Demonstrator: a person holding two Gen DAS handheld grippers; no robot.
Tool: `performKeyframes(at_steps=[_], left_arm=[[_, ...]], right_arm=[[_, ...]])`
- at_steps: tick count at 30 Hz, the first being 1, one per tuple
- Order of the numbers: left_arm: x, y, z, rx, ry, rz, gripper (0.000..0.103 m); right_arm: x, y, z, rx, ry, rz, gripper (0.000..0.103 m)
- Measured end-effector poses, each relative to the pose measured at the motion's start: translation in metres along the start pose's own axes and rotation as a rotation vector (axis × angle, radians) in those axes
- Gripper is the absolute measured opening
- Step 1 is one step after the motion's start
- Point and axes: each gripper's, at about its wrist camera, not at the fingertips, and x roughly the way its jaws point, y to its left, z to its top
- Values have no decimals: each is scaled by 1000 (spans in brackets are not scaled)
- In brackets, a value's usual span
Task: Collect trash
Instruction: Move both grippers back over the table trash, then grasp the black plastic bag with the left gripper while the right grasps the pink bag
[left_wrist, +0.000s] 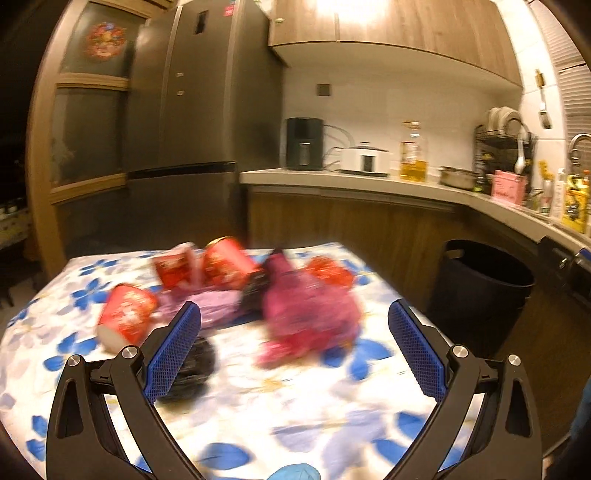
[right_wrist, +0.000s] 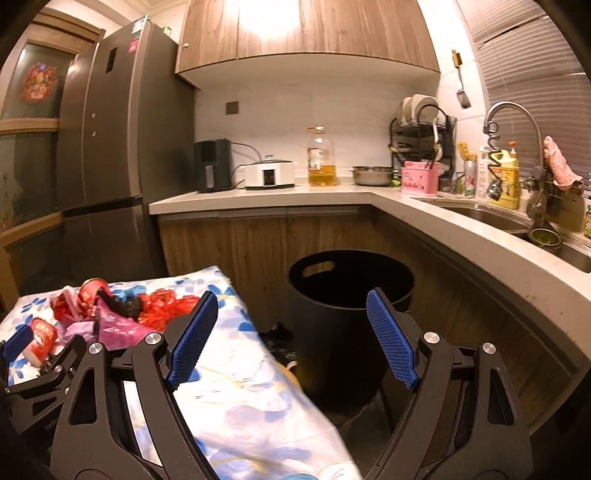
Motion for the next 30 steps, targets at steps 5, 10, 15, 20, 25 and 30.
performKeyframes(at_steps=[5,10,15,20,25,30], left_arm=[[10,45,-18,-9,57,115,97],[20,79,-29,-53,121,168,97],[39,89,-33,-63,207,156,91],[60,91,-43,-72,313,118,65],[69,94,-51,-94,358,81,48],[64,99,-55,-116,344,30,38]], right_arm=[[4,27,-12,-30,2,67,81],[14,60,-26,-67,28,127,81],[22,87,-32,-98,43,179,81],[33,108,-34,-114,32,217,81],[54,130,-38,-130,56,287,81],[74,156,-44,-167,96,335,81]])
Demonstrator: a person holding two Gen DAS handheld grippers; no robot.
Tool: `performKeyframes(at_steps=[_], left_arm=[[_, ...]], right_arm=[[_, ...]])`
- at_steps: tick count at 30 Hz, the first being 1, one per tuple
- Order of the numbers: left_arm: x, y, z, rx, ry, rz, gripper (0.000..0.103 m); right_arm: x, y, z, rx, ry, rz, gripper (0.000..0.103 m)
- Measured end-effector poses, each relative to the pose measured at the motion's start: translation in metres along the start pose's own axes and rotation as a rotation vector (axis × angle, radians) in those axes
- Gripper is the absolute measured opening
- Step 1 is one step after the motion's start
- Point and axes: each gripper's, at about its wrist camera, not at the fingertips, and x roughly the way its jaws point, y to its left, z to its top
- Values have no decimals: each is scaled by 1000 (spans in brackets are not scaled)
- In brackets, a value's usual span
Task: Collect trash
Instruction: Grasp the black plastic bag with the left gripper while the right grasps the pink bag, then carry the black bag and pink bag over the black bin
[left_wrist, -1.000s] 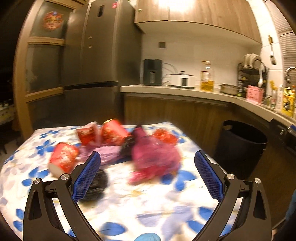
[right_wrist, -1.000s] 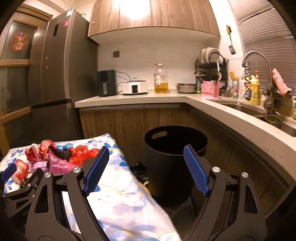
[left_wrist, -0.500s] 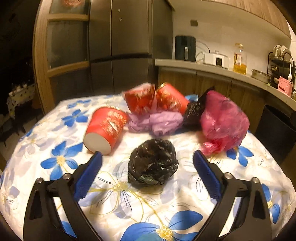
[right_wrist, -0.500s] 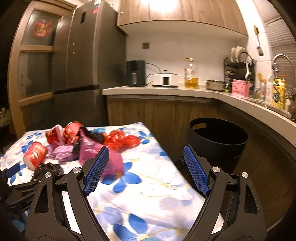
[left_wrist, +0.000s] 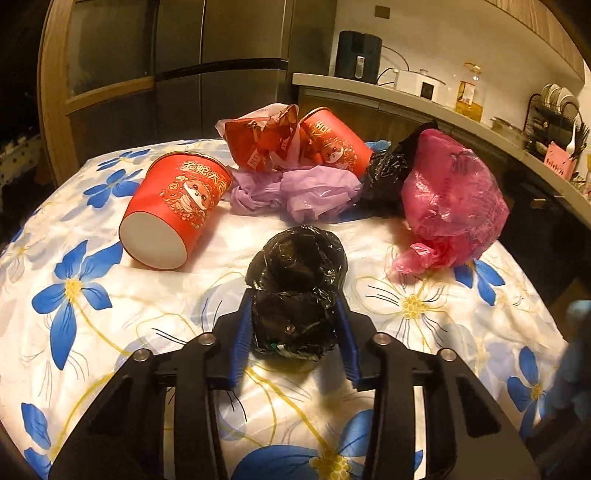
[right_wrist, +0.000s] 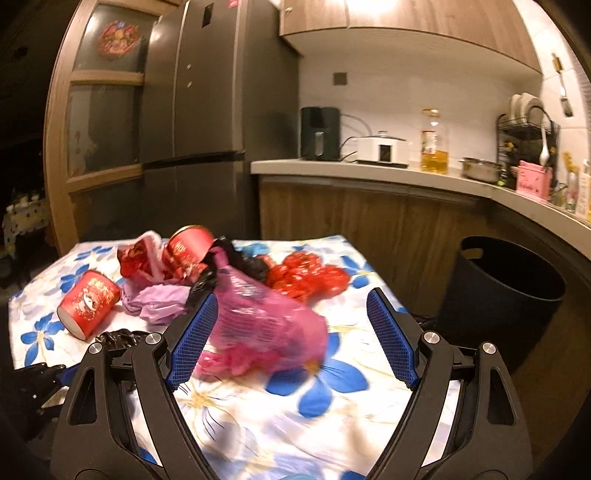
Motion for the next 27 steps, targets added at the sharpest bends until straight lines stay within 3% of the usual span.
performKeyframes(at_steps=[4,7,10,12,15,18,27], left_arm=[[-6,4,-1,-10,-12,-20,36],[-11,4,-1,-5,-27,-29,35],[-16,4,0,-2,-45,-33,35],[-18,4,1,-5,-53,-32,35],[-22,6,2,-8,-61,-29,34],[-26,8,5,-10,-74,-23,34],[-44,-4,13,4,-118,-35,34]], right_arm=[[15,9,-2,-25,29,10,81],[24,14,-6,-43,49,9,68],[32,18,-11,-58,73,10,48],[34,19,-13,-68,88,21,25],[31,19,-15,-71,95,43,10],[21,14,-16,-60,82,56,5],[-31,-11,-1,11,-7,72,4]])
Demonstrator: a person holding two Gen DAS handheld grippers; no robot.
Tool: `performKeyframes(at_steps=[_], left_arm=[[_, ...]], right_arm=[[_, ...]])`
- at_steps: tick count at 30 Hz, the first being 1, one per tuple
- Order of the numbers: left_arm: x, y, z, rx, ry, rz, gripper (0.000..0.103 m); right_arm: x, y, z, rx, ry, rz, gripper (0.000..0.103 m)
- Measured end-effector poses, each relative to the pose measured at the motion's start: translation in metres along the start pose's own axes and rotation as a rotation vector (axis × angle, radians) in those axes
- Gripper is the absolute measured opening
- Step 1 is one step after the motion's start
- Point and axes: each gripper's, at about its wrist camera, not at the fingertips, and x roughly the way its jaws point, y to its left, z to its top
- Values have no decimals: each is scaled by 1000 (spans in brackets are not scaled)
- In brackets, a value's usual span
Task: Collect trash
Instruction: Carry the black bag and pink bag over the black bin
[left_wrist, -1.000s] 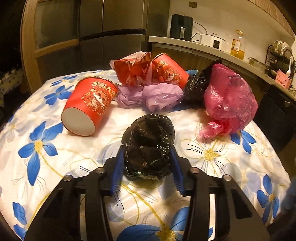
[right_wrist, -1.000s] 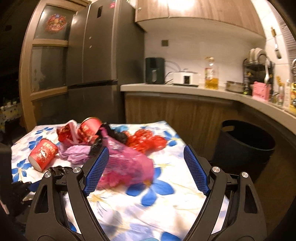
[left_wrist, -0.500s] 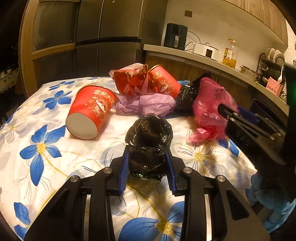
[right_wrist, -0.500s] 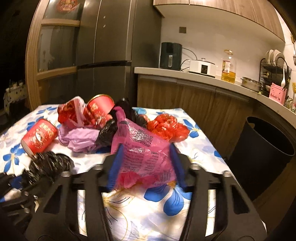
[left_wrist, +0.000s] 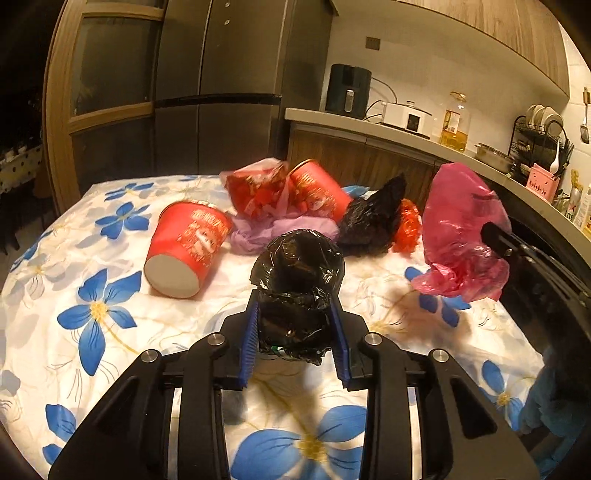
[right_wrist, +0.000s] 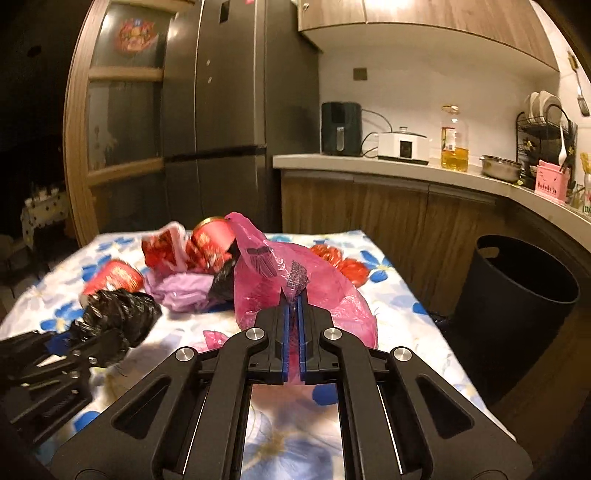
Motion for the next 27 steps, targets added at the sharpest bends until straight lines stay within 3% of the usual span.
performKeyframes(at_steps=[14,27], left_arm=[[-11,-77,28,84,-82,-80,34],[-3,-191,63,180,-174,-257,34]], right_arm=[[-47,-66,15,75,-77,-87,4],[-74,-161,30,147,-154,-261,4]])
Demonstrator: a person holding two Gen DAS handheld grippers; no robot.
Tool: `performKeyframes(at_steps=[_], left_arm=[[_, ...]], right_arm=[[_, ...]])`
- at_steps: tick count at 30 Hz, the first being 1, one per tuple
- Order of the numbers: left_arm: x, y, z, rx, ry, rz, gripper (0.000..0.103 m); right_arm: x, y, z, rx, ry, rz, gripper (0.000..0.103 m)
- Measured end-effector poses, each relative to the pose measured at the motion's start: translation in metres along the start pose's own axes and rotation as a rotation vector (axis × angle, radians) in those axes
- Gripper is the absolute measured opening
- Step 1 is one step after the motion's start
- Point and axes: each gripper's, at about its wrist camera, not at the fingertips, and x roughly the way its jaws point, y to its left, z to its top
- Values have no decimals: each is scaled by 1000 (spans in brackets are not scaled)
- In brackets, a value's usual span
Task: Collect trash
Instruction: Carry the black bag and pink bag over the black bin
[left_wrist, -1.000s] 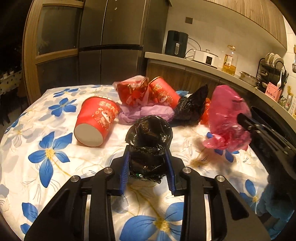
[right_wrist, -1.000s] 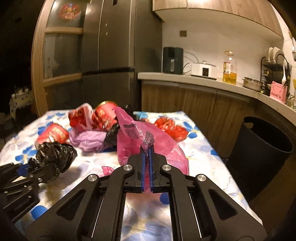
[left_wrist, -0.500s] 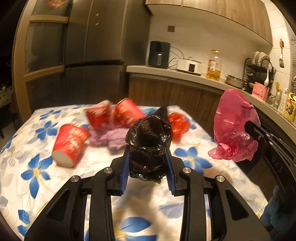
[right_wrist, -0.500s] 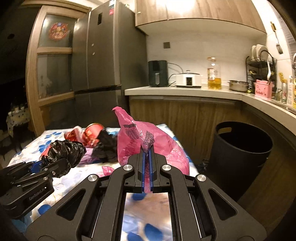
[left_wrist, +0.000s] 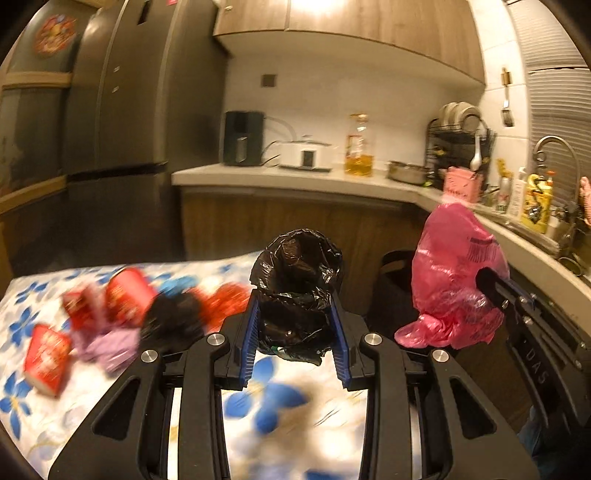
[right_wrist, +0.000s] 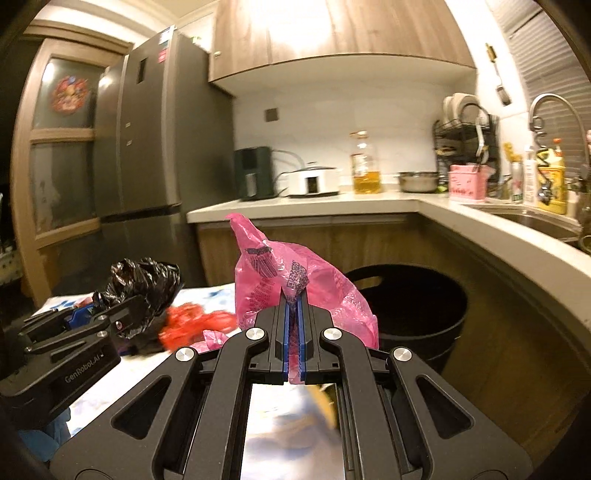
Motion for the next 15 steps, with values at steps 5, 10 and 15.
performKeyframes(at_steps=[5,10,15], left_arm=[[21,-38,19,21,-37,-78,34],[40,-68,30,36,-59,-137,34],[61,-91,34,41,-51,-196,34]], right_arm=[[8,-35,10,26,-24,-67,4],[20,-62,19,46,-37,-107,4],[30,-81,23,50,-41,-136,4]])
